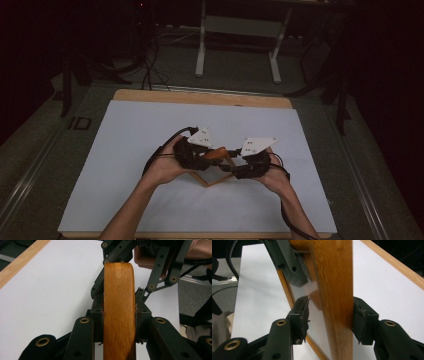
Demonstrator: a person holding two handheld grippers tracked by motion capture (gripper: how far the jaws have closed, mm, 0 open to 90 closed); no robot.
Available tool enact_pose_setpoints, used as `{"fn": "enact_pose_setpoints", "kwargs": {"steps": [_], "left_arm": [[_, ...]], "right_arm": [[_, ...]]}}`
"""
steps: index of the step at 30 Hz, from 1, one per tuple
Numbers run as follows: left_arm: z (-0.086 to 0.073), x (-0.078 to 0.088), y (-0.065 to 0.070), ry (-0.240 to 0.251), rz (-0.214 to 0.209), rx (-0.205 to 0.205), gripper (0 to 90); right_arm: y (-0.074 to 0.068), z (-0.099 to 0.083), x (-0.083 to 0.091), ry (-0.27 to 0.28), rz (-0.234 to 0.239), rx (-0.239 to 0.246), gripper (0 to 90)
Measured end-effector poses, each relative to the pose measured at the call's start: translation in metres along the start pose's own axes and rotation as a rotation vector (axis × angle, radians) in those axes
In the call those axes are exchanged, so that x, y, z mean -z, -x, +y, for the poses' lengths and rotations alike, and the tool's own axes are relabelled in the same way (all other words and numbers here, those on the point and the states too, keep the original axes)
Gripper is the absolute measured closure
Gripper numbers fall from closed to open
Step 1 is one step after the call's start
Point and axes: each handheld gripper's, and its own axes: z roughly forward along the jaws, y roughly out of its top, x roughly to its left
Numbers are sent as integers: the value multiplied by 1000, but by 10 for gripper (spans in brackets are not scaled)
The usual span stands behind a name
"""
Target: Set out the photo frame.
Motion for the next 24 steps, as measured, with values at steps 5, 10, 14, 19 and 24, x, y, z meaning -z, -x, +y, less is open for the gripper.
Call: {"fn": "enact_pose_setpoints", "kwargs": {"steps": [5, 10, 14, 19, 24], "left_arm": [[-5, 1, -1, 33, -6, 20, 668], [-9, 3, -4, 62, -19, 48, 605], [-13, 4, -5, 71, -28, 59, 550], [-22, 10, -8, 120, -49, 98, 507], [-32, 19, -11, 182, -57, 146, 491]], "right_arm": [[0, 0, 2, 4, 11, 6, 561], [-1, -2, 6, 9, 31, 29, 646], [-3, -2, 8, 6, 41, 44, 677], [-4, -6, 11, 5, 35, 49, 680], [-4, -11, 14, 3, 29, 40, 680]]}}
